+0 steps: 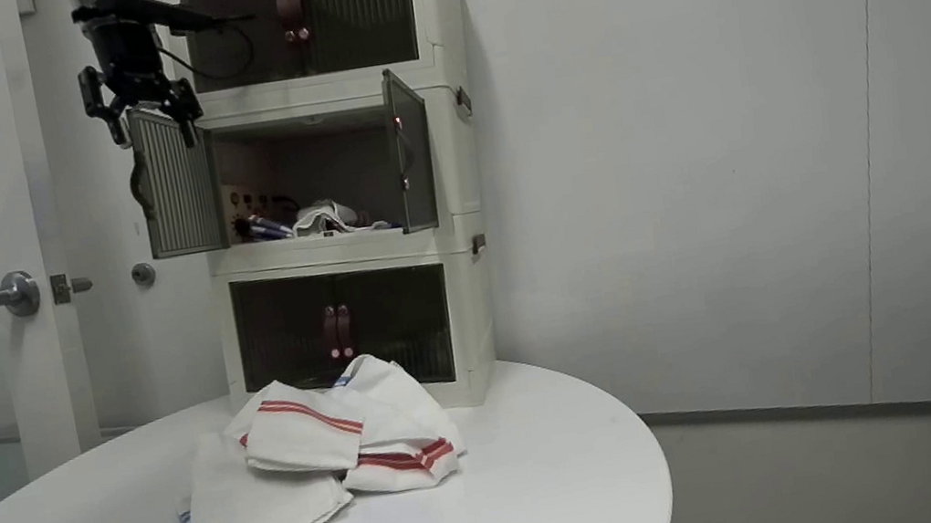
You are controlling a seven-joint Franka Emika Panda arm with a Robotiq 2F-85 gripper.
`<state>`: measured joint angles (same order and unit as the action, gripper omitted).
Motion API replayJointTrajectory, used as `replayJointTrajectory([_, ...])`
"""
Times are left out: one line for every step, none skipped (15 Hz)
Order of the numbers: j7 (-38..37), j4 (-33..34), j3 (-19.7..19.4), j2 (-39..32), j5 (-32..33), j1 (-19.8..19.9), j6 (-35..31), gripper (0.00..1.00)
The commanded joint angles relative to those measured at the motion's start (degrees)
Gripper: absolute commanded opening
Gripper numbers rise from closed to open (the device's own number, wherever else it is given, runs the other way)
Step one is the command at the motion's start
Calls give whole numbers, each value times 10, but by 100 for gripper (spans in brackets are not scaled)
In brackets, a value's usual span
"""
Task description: Open the doors of the second shelf of the cabinet
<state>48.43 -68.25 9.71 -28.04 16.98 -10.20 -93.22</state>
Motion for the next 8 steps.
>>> replayJointTrajectory([-112,-30,-13,27,13,-16,-12,100])
replayJointTrajectory([-144,-26,-14,25,14,-19,-5,100])
replayJointTrajectory([-178,-23,-15,24,14,-22,-5,100])
replayJointTrajectory([-213,-19,-17,21,17,-26,3,100])
replayJointTrajectory([-247,-17,-17,18,19,-30,7,100])
replayJointTrajectory([-281,-15,-19,15,23,-34,10,100])
replayJointTrajectory([-318,-15,-19,12,25,-39,12,100])
replayJointTrajectory([-352,-14,-20,8,28,-44,16,100])
